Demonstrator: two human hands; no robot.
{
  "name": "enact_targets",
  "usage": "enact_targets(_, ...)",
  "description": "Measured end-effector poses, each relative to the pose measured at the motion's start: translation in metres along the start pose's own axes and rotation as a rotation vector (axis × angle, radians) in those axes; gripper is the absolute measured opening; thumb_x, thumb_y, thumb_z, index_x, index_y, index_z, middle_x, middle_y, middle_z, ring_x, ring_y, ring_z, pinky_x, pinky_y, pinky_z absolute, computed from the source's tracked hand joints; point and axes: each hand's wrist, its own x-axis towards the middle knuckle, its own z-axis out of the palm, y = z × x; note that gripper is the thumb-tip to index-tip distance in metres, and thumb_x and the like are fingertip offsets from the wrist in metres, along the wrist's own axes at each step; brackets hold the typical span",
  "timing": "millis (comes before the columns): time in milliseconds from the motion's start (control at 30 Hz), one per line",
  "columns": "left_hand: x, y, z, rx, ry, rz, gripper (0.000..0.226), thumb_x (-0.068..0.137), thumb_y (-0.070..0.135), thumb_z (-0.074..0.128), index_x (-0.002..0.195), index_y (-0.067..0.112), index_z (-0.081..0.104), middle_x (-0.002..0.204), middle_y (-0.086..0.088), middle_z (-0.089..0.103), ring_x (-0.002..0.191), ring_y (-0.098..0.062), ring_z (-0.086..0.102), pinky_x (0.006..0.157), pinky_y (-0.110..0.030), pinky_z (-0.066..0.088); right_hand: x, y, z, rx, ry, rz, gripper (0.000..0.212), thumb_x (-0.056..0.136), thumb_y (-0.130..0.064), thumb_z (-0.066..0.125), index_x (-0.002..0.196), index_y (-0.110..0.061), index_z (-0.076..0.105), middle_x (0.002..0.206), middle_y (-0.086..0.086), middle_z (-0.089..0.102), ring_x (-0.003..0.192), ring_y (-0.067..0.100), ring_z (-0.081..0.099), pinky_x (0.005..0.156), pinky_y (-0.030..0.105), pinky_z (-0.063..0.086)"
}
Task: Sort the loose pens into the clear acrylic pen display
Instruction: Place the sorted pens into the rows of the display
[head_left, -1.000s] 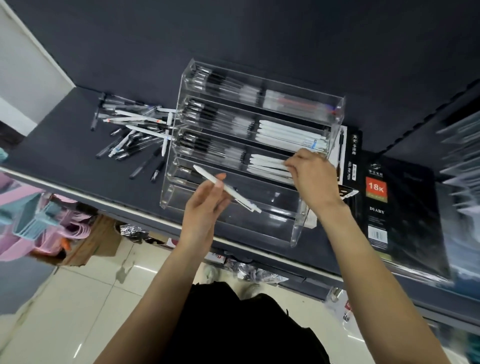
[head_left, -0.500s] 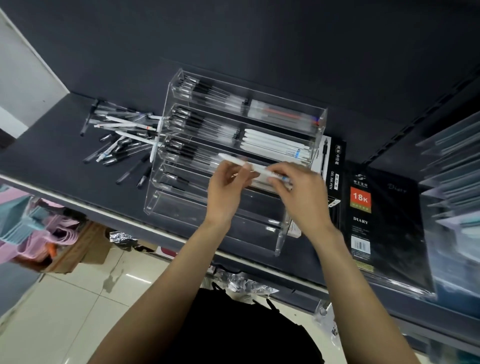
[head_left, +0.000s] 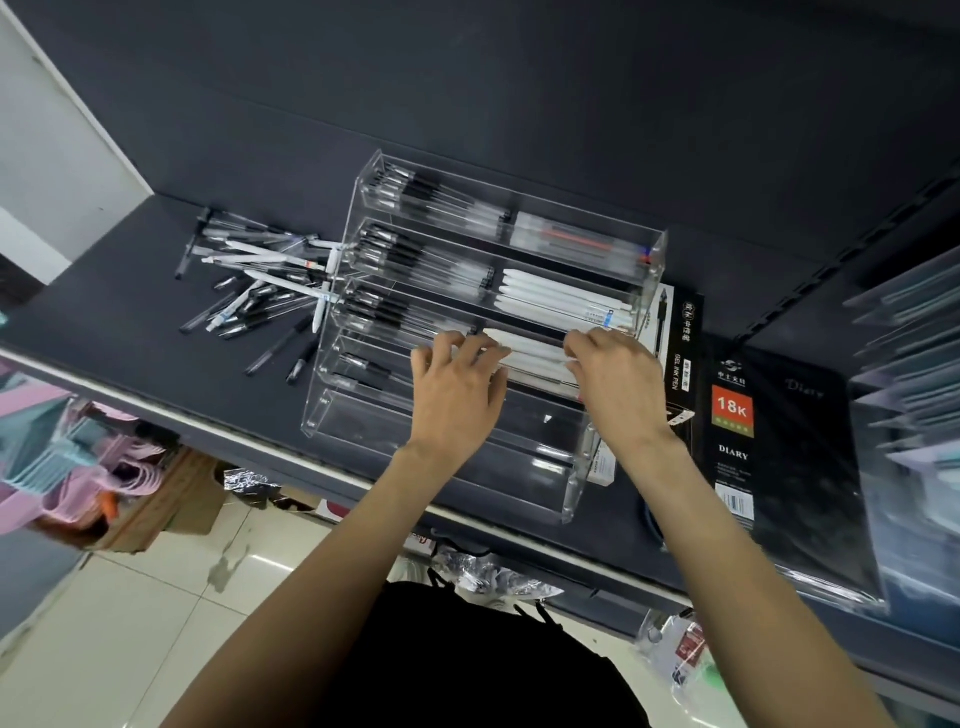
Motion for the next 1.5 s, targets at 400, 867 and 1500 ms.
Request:
enact_targets(400, -0.03, -0.019, -0.035, -0.349, 0.23, -0.019, 0.024, 0.091, 0.016, 0.052, 0.11, 0.017, 0.067, 0.106, 0.002, 0.066, 0.105, -0.017, 0.052, 0.089, -0.032, 0.032, -0.009, -0.014, -0.024, 0.203, 0.03, 0.042, 0.018, 0.086, -0.005, 0.063, 0.103, -0.006, 0.068, 0.093, 0.009, 0.064, 0.08, 0.027, 0.065, 0.061, 0.033, 0.055)
enact_targets(867, -0.095, -0.257, -0.097, -0.317, -0.038, -0.524, 0.018, 0.092, 0.021, 0.055, 0.108, 0.019, 0.063, 0.099, -0.001, 0.065, 0.087, -0.02, 0.061, 0.075, -0.031, 0.045, -0.008, -0.234, -0.017, 0.797, -0.227, -0.253, 0.025, 0.092, -0.013, 0.054, 0.115, -0.017, 0.065, 0.109, -0.004, 0.059, 0.099, 0.007, 0.051, 0.079, 0.018, 0.044)
enact_targets(1500, 0.034, -0.364, -0.01, -0.201, -0.532, -0.325, 0.065, 0.088, 0.042, 0.063, 0.136, 0.007, 0.039, 0.133, -0.012, 0.045, 0.127, -0.029, 0.04, 0.1, -0.039, 0.04, 0.13, -0.351, 0.076, 0.255, -0.552, 0.625, 0.056, 0.089, -0.047, 0.056, 0.121, -0.007, 0.033, 0.12, 0.016, 0.052, 0.102, 0.033, 0.061, 0.071, 0.037, 0.045)
